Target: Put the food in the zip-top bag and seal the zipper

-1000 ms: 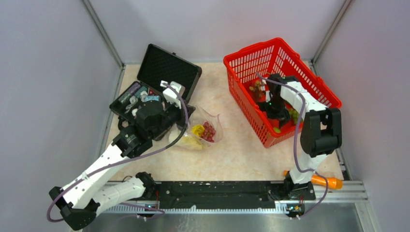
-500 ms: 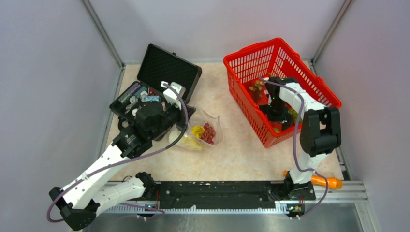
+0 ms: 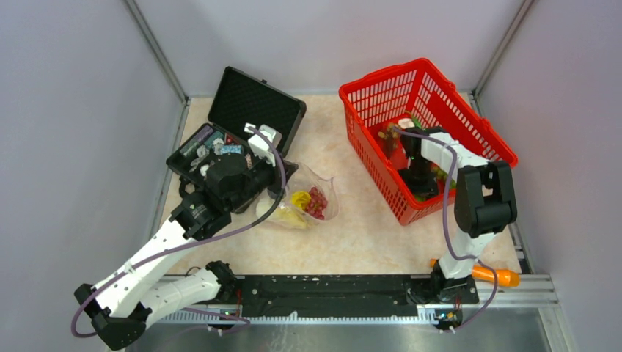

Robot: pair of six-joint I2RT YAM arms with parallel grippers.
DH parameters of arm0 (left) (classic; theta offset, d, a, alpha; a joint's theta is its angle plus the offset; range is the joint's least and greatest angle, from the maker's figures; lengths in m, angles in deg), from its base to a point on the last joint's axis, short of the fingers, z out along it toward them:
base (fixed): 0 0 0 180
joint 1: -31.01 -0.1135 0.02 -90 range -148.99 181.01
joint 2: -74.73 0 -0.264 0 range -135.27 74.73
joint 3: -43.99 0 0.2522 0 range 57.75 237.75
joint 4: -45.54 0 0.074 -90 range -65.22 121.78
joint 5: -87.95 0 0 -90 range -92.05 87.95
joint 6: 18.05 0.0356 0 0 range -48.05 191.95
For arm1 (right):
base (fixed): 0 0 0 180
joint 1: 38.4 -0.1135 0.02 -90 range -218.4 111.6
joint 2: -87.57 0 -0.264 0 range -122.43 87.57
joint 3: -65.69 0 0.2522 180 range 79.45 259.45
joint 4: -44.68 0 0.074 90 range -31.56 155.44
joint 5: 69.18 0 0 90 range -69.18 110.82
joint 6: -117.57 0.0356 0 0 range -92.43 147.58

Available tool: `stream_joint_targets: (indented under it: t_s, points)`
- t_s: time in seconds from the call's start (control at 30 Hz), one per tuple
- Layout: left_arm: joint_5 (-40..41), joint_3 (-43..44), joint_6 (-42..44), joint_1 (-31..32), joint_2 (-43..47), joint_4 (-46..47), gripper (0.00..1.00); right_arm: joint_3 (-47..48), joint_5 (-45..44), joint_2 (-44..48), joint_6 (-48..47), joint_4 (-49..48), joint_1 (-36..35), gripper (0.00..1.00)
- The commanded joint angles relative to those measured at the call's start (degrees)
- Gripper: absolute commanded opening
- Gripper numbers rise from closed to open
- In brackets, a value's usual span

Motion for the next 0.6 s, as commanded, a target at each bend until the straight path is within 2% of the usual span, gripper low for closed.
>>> stream_joint_targets:
  t_s: [0.0,0.1,0.2,0.3,0.47,0.57]
  points:
    - [0.04,0.27,-0.32,-0.18,1.57,3.78,0.00,0.87,-3.80,1.75,2.07,-3.41,0.04,0.61]
    - [0.91,-0.02,-0.15,-0.18,2.32,3.93,0.00,1.60,-5.48,2.66,2.07,-6.18,0.51,0.58]
    - [2.29,-0.26,-0.03,-0.18,2.73,4.06,0.00,0.13,-4.70,3.67,1.44,-9.73,1.51,0.43]
    - [3.27,-0.30,0.05,-0.15,2.50,4.10,0.00,-1.93,-4.13,4.45,1.00,-12.91,1.68,0.35]
    - [4.28,-0.50,-0.47,-0.18,1.40,4.03,0.00,-3.67,-2.80,6.95,0.73,-18.57,1.65,0.33]
    - [4.57,-1.06,-1.61,-0.18,0.43,5.25,0.00,-5.51,-1.14,9.10,1.21,-22.36,1.65,0.28]
